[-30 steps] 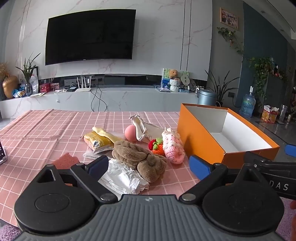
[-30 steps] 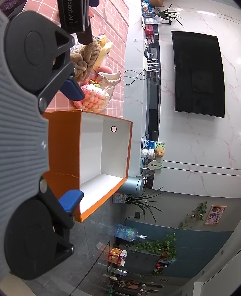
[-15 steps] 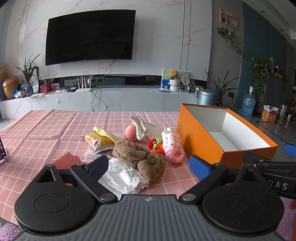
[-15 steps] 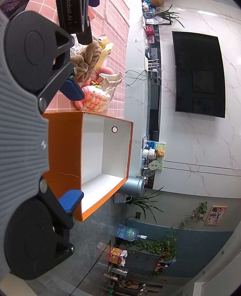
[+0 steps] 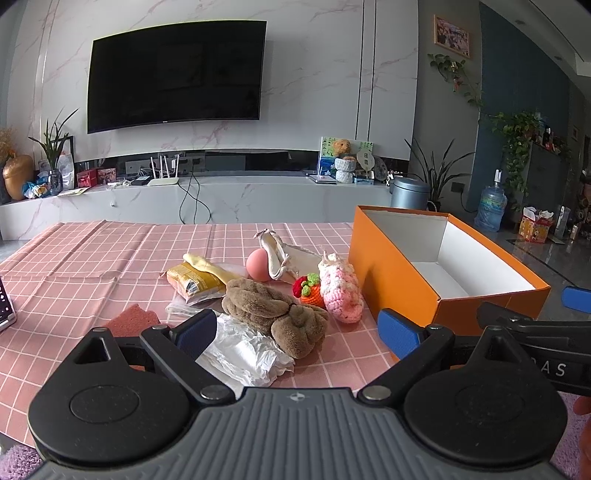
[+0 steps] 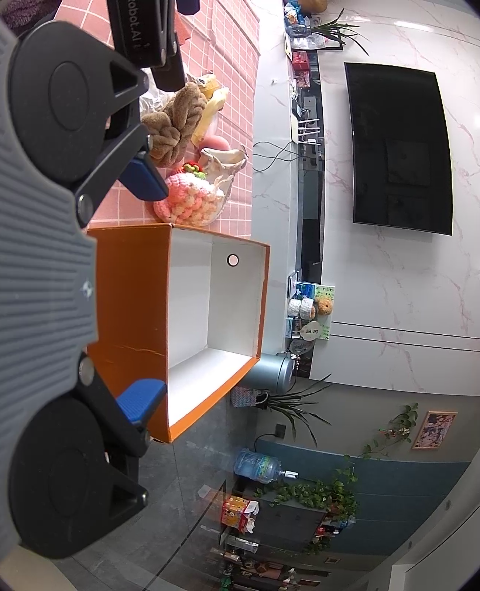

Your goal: Organize soft objects

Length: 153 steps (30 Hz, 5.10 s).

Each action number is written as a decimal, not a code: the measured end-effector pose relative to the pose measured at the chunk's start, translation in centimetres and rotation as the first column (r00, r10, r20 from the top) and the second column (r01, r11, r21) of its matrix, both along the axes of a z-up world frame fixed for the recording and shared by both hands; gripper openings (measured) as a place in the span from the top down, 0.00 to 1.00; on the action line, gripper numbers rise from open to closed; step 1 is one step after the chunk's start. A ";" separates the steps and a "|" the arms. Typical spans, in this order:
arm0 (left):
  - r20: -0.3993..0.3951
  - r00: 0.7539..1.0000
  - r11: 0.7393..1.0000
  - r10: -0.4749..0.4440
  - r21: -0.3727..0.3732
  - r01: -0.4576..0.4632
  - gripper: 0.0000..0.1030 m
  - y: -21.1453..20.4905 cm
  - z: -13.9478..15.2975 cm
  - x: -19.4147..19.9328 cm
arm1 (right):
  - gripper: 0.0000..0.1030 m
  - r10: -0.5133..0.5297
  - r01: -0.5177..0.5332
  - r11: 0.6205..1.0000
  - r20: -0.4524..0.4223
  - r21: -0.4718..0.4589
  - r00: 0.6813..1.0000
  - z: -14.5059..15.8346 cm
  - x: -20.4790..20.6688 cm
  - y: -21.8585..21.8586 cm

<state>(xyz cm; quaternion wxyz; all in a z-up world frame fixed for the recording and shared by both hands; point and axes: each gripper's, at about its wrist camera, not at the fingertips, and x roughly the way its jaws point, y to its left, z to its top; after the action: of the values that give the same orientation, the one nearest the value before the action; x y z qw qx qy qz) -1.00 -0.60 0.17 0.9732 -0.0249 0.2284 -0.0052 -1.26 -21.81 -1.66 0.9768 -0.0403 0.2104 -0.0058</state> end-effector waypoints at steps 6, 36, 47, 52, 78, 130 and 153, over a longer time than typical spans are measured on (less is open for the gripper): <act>-0.001 1.000 1.000 -0.006 0.000 0.006 0.00 -0.2 0.0 -0.1 | 0.02 -0.003 0.003 1.000 -0.012 0.009 1.000 -0.1 0.1 -0.2; -0.014 1.000 1.000 -0.013 0.007 0.013 0.00 -0.4 -0.2 -0.1 | 0.02 -0.007 0.008 1.000 -0.048 0.021 0.999 -0.7 0.6 -0.2; -0.015 1.000 1.000 -0.010 0.004 0.010 0.00 -0.2 -0.3 -0.1 | 0.02 -0.004 0.005 1.000 -0.045 0.019 0.999 -0.7 0.6 -0.1; -0.016 1.000 1.000 -0.008 0.004 0.009 0.00 -0.1 -0.3 -0.1 | 0.02 -0.004 0.005 1.000 -0.043 0.019 0.999 -0.7 0.4 -0.1; -0.104 0.993 0.995 0.065 -0.069 -0.072 0.29 5.8 -0.1 1.6 | 0.04 0.429 -0.428 0.901 0.005 -0.067 0.903 0.3 4.3 5.4; -0.383 0.819 0.846 0.427 -0.149 -0.511 0.15 14.7 -7.1 11.7 | 0.60 0.566 -0.539 0.824 -0.279 0.173 0.776 -6.9 19.5 14.0; -0.130 0.939 0.936 0.317 -0.120 -0.332 0.26 10.1 0.9 7.0 | 0.65 0.551 -0.528 0.796 0.008 0.295 0.835 2.9 13.2 6.6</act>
<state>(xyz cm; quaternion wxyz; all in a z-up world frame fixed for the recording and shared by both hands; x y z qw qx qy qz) 6.04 9.51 1.12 0.9426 -0.1310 0.2728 0.1410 11.97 -15.24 1.25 0.9241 0.0422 0.2268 0.3045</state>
